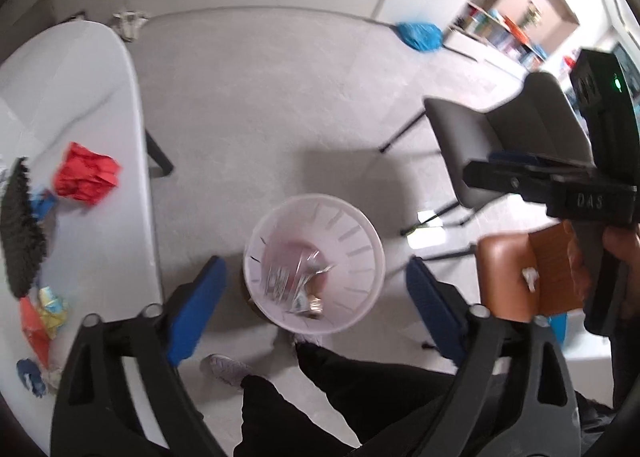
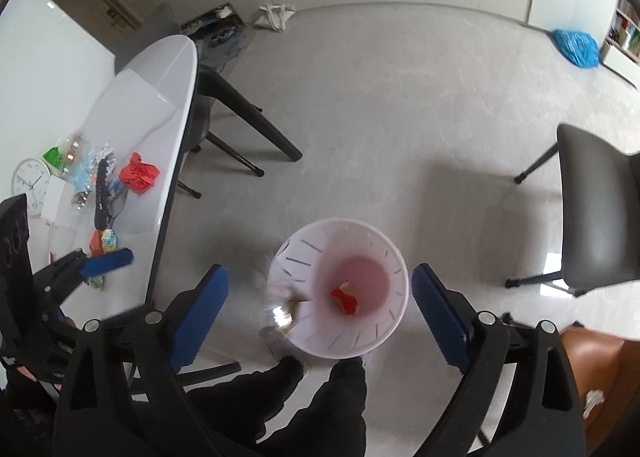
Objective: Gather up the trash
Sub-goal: 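Carry both held items over the white bin and open both grippers, then return the left gripper to the table and grasp the blue crumpled wrapper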
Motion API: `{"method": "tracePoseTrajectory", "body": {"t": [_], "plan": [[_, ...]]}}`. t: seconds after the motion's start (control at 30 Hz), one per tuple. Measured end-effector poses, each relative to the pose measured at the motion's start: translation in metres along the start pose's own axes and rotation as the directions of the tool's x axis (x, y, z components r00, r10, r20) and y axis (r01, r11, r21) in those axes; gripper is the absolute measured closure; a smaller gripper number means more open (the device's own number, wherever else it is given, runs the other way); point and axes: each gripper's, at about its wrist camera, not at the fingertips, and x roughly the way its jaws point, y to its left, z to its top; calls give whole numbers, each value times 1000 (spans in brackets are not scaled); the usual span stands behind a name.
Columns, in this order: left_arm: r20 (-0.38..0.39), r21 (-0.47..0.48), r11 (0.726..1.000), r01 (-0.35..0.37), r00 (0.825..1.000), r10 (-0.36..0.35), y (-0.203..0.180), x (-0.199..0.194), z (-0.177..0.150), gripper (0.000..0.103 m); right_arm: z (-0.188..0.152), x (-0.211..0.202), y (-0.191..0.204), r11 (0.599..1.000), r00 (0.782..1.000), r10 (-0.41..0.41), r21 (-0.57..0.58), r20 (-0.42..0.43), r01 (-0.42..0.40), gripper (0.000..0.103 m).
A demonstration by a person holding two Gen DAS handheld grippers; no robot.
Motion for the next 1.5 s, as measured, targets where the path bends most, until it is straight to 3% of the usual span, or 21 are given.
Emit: {"method": "tracePoseTrajectory", "body": {"t": [0.33, 0.5, 0.57, 0.73, 0.93, 1.13, 1.37, 1.5], "plan": [[63, -153, 983, -105, 991, 116, 22, -32, 0, 13, 15, -7, 30, 989, 999, 16, -147, 30, -11, 2], [78, -247, 952, -183, 975, 207, 45, -57, -10, 13, 20, 1, 60, 974, 997, 67, -218, 27, -60, 2], [85, -292, 932, -217, 964, 251, 59, -68, -18, 12, 23, 6, 79, 960, 995, 96, -263, 12, -90, 2], [73, -434, 843, -317, 921, 384, 114, -107, -57, 12, 29, 13, 132, 913, 990, 139, -384, -16, -135, 2], [21, -548, 750, -370, 891, 454, 186, -127, -114, 12, 29, 21, 194, 873, 989, 151, -467, -11, -138, 3], [-38, -560, 729, -394, 891, 453, 239, -113, -145, 12, 26, 28, 238, 875, 979, 199, -444, -33, -193, 2], [-76, -536, 751, -386, 908, 412, 273, -74, -157, 21, 17, 39, 284, 859, 984, 169, -482, -48, -171, 2], [-92, -554, 759, -343, 931, 354, 289, -58, -159, 41, 9, 47, 301, 848, 986, 149, -503, -69, -164, 2]]}}
